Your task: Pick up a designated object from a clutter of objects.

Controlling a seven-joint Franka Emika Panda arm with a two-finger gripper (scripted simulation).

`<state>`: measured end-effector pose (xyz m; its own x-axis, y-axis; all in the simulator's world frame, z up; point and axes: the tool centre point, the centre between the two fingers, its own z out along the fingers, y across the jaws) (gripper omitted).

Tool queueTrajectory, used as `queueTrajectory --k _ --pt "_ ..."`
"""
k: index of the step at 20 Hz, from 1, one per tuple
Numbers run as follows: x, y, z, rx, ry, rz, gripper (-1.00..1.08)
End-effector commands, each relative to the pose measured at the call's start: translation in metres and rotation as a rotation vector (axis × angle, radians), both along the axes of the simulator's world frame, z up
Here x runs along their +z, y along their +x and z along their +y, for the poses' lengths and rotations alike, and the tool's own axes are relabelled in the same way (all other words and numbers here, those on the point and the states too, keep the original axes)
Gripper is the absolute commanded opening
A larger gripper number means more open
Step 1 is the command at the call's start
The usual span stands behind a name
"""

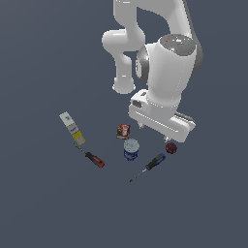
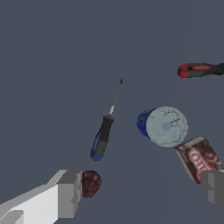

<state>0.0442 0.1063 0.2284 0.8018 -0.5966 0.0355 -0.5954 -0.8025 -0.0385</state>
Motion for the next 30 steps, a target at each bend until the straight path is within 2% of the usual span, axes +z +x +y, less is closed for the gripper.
queueTrajectory --k 1,15,30 --pt "-0.011 -0.001 0.010 -0.045 0.001 0.004 1.00" --pt "-0.069 -0.011 0.065 -0.287 0.004 0.025 1.00" --pt "-0.129 -0.034 0.119 -0.532 0.006 0.045 1.00"
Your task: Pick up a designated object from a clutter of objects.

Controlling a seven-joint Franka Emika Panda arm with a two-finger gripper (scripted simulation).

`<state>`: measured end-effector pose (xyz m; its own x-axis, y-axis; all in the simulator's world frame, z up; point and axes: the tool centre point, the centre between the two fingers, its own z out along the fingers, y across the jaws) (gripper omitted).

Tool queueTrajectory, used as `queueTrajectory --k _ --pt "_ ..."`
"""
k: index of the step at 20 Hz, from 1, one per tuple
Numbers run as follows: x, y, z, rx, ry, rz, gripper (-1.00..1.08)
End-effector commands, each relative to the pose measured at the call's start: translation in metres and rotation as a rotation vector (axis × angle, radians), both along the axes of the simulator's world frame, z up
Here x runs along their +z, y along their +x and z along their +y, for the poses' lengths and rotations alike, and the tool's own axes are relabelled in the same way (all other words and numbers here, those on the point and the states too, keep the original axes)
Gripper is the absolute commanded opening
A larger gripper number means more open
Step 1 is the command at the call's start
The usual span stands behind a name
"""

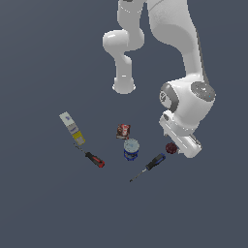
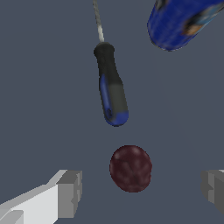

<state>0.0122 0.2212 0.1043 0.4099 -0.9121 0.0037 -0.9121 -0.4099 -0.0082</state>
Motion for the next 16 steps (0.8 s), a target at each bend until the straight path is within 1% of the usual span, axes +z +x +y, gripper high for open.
queueTrajectory --k 1,9,16 --pt "-0.008 -0.004 0.007 -0.034 0.000 0.002 1.00" --pt "-0.023 -0.012 0.020 -0.097 0.000 0.008 1.00" --pt "-0.026 -0.013 0.022 -0.105 0.000 0.009 1.00"
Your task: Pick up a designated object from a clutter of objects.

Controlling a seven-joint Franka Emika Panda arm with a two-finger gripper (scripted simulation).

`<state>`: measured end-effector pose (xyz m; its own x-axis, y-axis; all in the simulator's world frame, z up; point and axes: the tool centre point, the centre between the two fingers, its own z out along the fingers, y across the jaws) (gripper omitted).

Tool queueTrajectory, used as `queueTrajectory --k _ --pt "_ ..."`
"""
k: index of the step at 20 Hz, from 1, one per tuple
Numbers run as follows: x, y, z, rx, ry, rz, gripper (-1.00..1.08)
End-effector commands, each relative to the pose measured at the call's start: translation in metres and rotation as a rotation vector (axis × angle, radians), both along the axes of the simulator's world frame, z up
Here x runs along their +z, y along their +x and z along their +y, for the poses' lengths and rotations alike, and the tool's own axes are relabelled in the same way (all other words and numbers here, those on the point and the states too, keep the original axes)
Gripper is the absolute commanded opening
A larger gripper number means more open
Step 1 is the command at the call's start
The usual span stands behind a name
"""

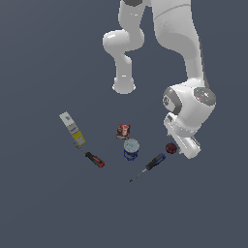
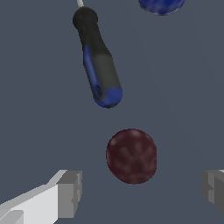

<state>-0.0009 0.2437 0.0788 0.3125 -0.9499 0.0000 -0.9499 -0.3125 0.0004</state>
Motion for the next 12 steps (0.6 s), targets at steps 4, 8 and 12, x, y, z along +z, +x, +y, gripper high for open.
queueTrajectory --k 4,8,12 --pt "-0.008 0.000 0.000 -0.001 0.000 0.000 1.00" --pt "-0.027 -0.001 0.000 -0.002 0.000 0.000 1.00" --pt "-0.044 -0.001 0.000 -0.003 0.000 0.000 1.00"
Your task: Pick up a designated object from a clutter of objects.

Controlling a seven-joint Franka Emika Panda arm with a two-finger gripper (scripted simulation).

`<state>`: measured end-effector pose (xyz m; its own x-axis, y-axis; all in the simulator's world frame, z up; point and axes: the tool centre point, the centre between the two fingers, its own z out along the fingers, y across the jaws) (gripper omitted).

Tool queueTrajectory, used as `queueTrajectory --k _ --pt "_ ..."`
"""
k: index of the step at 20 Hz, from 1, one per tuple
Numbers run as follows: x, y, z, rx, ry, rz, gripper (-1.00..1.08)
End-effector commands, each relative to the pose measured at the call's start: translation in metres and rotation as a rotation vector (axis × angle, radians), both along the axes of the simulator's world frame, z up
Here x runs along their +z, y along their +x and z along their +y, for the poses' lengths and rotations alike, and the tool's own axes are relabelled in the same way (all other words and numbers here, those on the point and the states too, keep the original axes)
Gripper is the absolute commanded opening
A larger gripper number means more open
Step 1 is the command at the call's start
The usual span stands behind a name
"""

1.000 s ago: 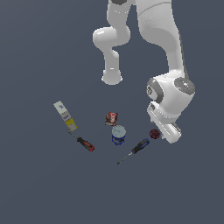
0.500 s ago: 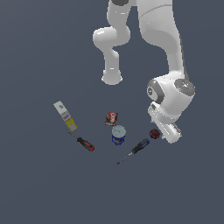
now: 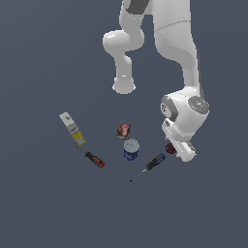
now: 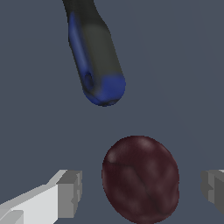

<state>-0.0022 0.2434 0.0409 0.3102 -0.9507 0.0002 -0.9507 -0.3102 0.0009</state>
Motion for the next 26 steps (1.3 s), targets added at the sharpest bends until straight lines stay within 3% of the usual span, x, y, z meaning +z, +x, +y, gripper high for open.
queueTrajectory --k 1,5,6,26 --pt "-0.008 0.000 0.000 -0.001 0.000 -0.001 1.00" --pt "-0.012 0.001 0.000 -0.001 0.000 -0.001 1.00" --pt "-0.012 0.001 0.000 -0.001 0.000 -0.001 -1.00" --pt "0.010 -0.001 -0.012 -0.001 0.001 -0.002 -1.00"
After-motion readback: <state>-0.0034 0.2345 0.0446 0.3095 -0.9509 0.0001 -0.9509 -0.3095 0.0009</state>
